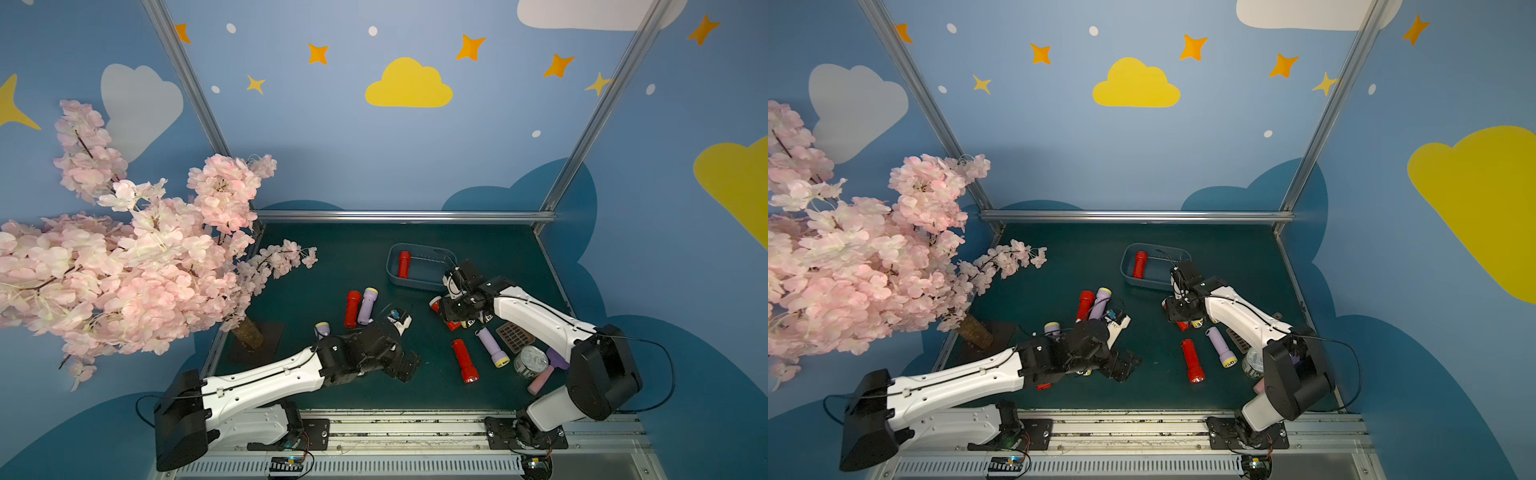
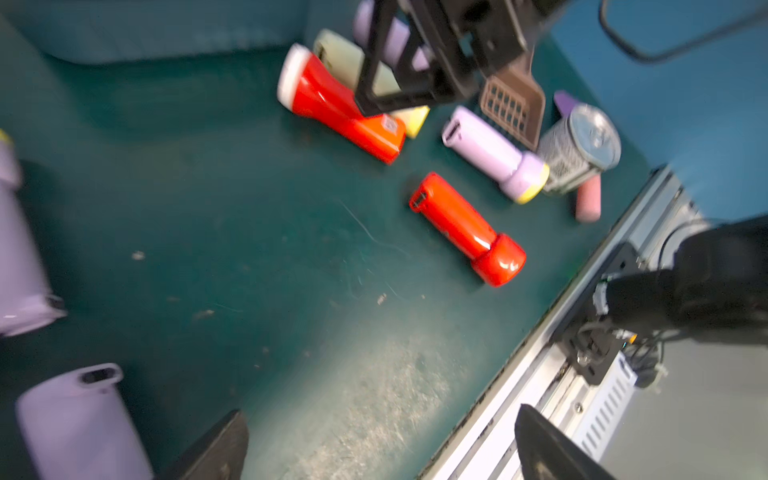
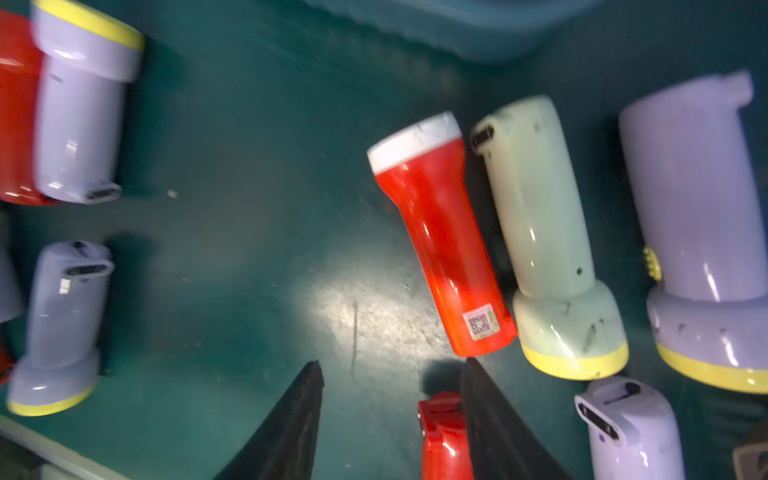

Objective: Put the flashlights into the storage boxes
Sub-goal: Pick up the flashlight from the center of the board.

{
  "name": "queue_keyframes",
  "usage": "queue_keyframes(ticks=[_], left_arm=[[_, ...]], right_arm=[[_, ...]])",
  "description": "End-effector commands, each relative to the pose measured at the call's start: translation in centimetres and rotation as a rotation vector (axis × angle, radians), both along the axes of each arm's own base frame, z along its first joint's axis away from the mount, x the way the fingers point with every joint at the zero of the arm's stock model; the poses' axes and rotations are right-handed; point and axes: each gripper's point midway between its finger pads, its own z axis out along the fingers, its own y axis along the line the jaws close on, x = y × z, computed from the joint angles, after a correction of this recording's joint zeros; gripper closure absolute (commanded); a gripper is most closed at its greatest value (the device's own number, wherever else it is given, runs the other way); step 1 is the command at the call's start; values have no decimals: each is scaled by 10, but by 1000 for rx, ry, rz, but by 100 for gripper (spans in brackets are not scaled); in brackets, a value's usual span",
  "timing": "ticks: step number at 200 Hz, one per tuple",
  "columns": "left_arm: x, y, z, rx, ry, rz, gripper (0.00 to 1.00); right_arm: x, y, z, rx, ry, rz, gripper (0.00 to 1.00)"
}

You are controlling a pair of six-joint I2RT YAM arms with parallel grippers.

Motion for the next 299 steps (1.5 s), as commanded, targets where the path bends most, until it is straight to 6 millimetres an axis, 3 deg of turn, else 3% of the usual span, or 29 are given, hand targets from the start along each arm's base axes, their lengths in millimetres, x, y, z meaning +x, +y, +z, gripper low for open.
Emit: queue_keyframes(ticks=[1,94,160,236,299], left_arm=[[0,-15,13,2,-43,-10,1],[9,0,17,35,-111,52,1],[17,17,2,61,-102,99,1],[18,29,2,39,-106,119,1],[18,37,3,28,-114,131,1]], right_arm=[[7,-6,-2,-10,-48,-18,45],[23,-18,-25,-33,-31,-36,48],[26,-13,-40,-26,3,-28,48],[27,-6,-59,-27,60,-18,48],[33,2,-60,-31,82,-9,52]])
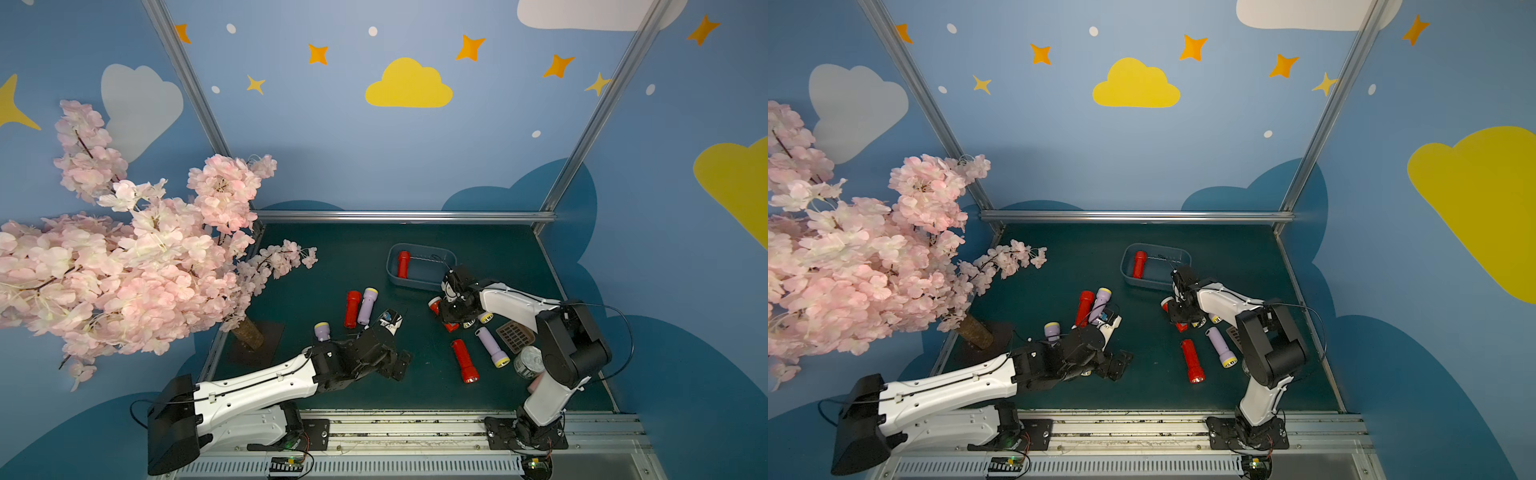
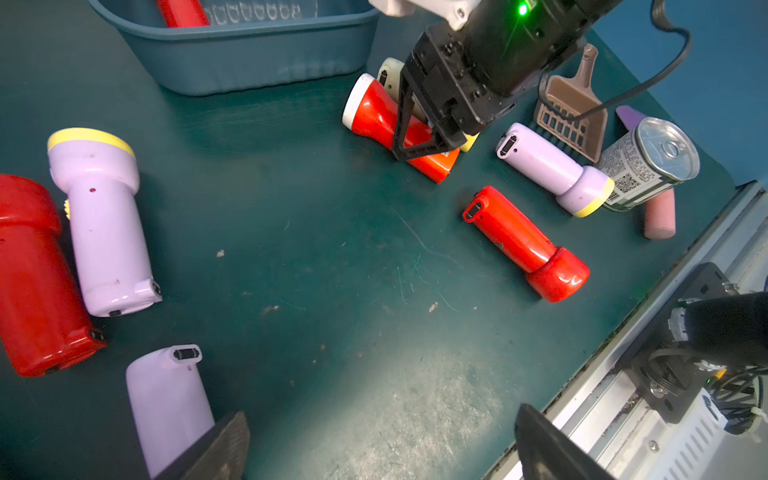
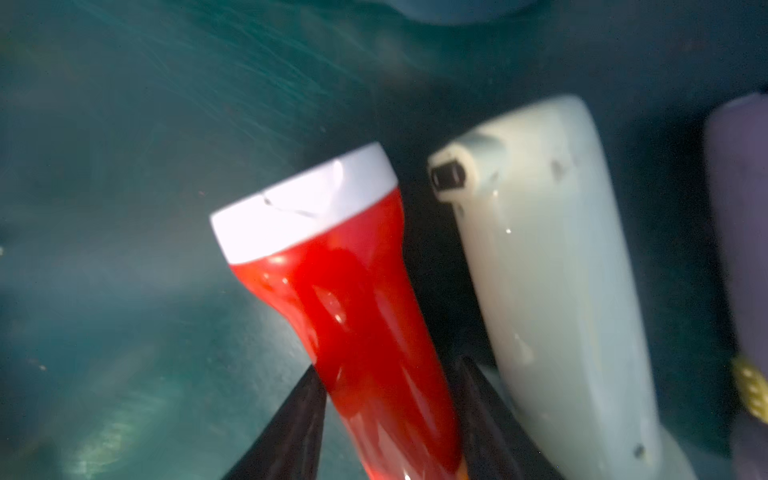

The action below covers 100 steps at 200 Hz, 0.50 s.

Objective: Put the flashlights into the storage boxes
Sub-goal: Pick up the flashlight from the center of the board.

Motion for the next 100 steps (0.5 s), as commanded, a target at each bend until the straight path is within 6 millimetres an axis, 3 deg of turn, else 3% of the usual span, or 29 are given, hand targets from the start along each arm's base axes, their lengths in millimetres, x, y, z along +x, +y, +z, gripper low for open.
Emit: queue_keyframes(ticks=[1,100], left_arm=[[1,5,2,-7,-9,10,1],[2,18,5,-11,-25,22,1]], right_arm=[[3,7,1,2,20,12,52],[-14,6,-13,-50,81,18,52]])
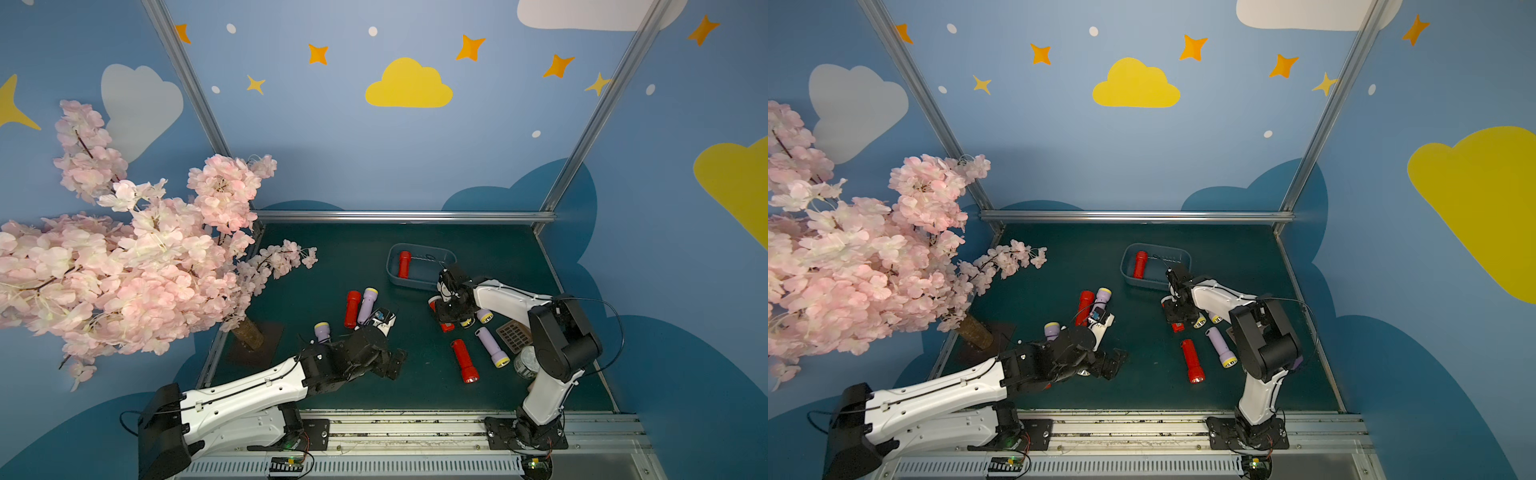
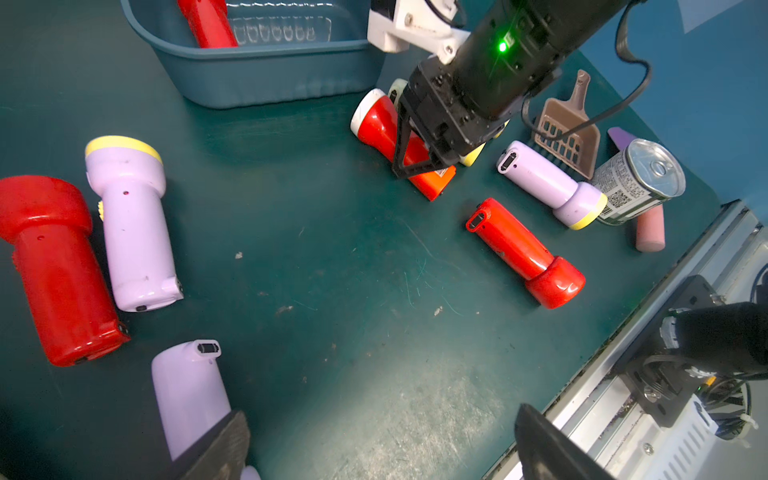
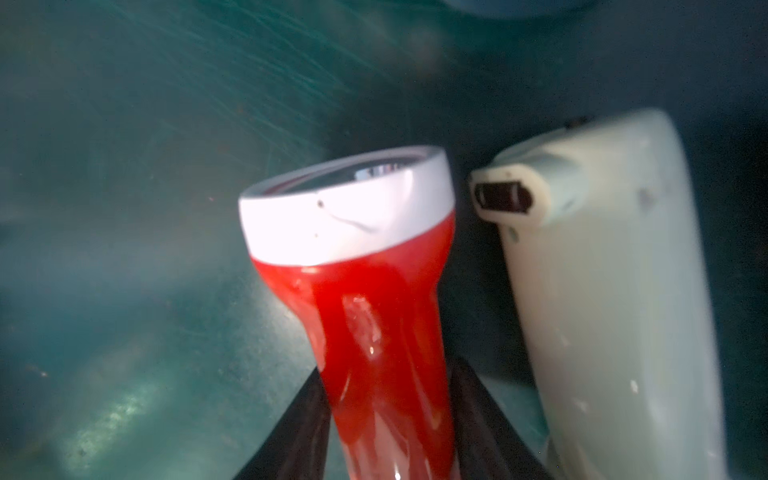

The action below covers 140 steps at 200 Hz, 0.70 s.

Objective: Put the flashlights into the storage boxes
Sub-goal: Pick up the flashlight from the center of the board.

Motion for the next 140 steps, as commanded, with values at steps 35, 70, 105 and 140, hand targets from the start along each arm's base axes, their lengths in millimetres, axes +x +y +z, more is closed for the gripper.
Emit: queue_keyframes(ticks=[35,70,105,140], left_arm=[[0,6,-1,14,-5,1,1],[0,10,2,12,-13,6,1],[-1,14,8,2,-29,7,1],[-1,17,13,1,-42,8,1]], right_arm=[[-9,-1,-9,-43,51,5,56],[-10,1,-6,-62,55,10,67],[-15,2,11,-69,30,10,69],[-20,7,38,-30,-5,7,69]])
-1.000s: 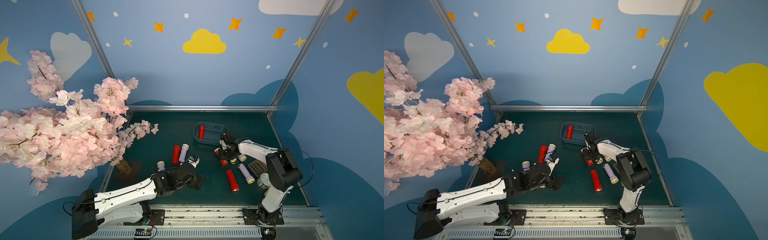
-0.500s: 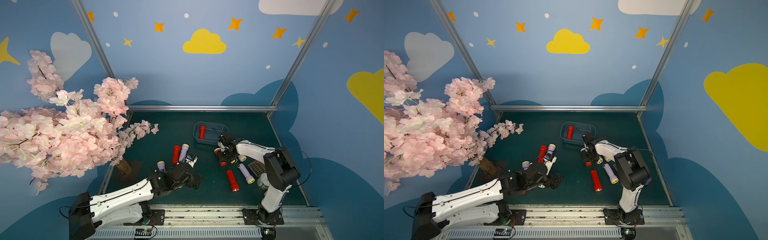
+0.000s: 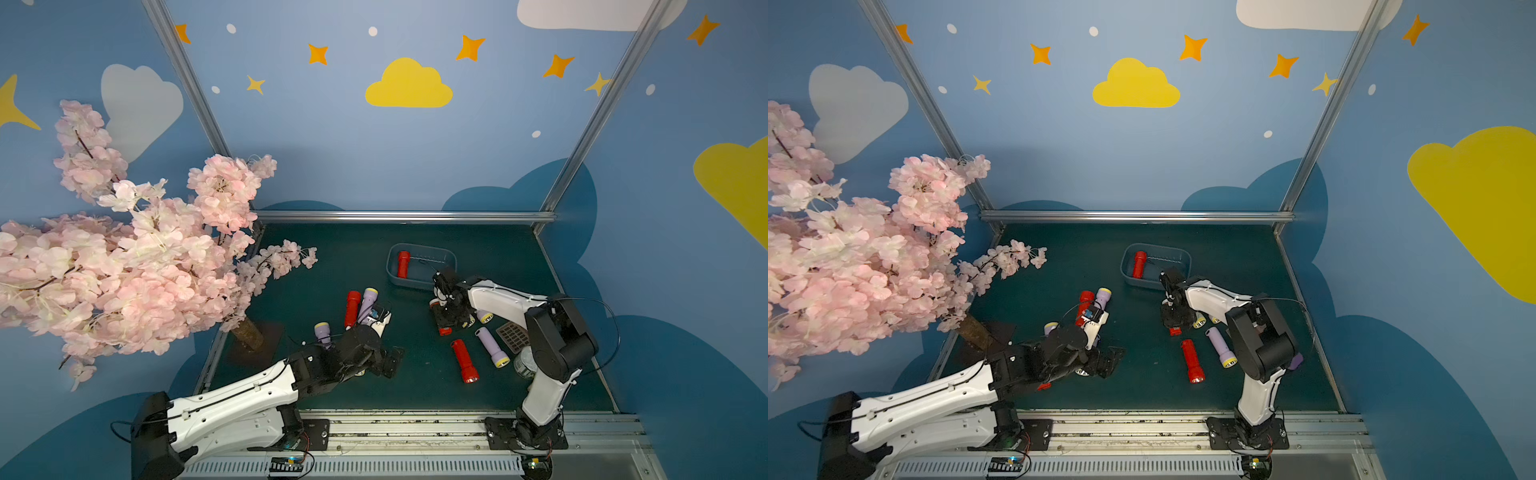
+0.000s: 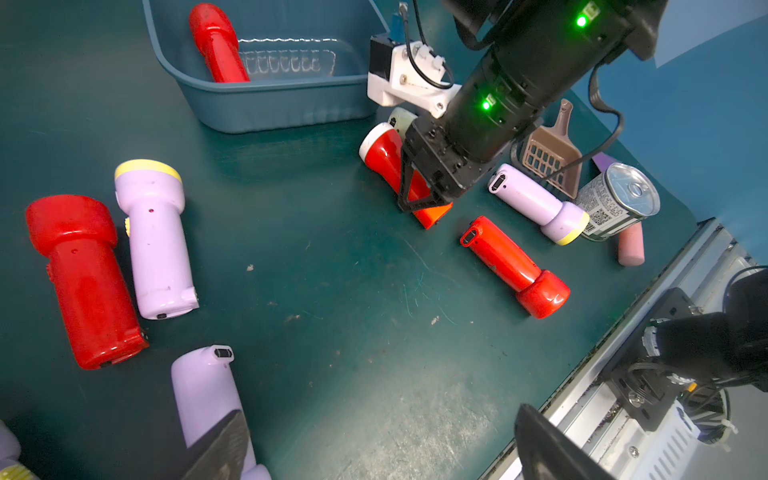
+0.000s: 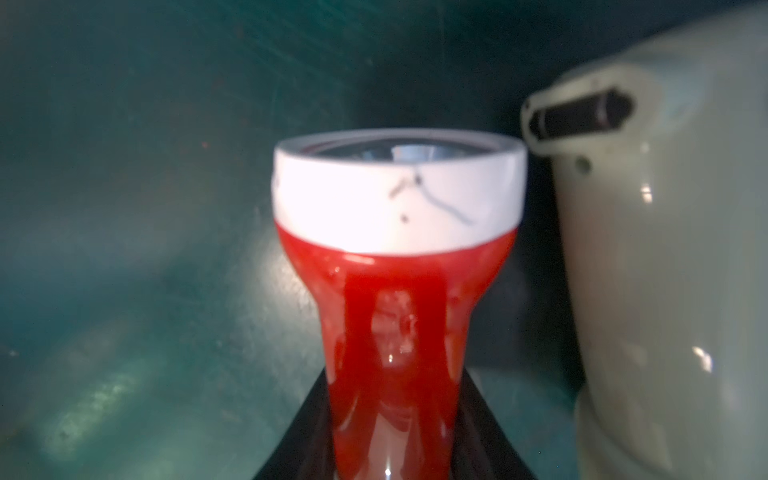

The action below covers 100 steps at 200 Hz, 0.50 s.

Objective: Put the flashlights into the storage boxes
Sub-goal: Pick up the flashlight from the center of the board.

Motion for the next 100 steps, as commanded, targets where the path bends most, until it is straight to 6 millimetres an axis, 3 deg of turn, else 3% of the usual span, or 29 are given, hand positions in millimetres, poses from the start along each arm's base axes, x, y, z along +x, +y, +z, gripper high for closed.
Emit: queue_keyframes(ticks=[1,51,100], left_arm=[[-1,9,-3,36,-9,4,1],[-1,19,3,17,-43,14,1],[5,26,16,22,-70,25,1]], right_arm=[[-1,4,35,34,-49,-13,69],[3,10,74,71,-101,-16,69],[22,25,112,134,-174,-17,69]])
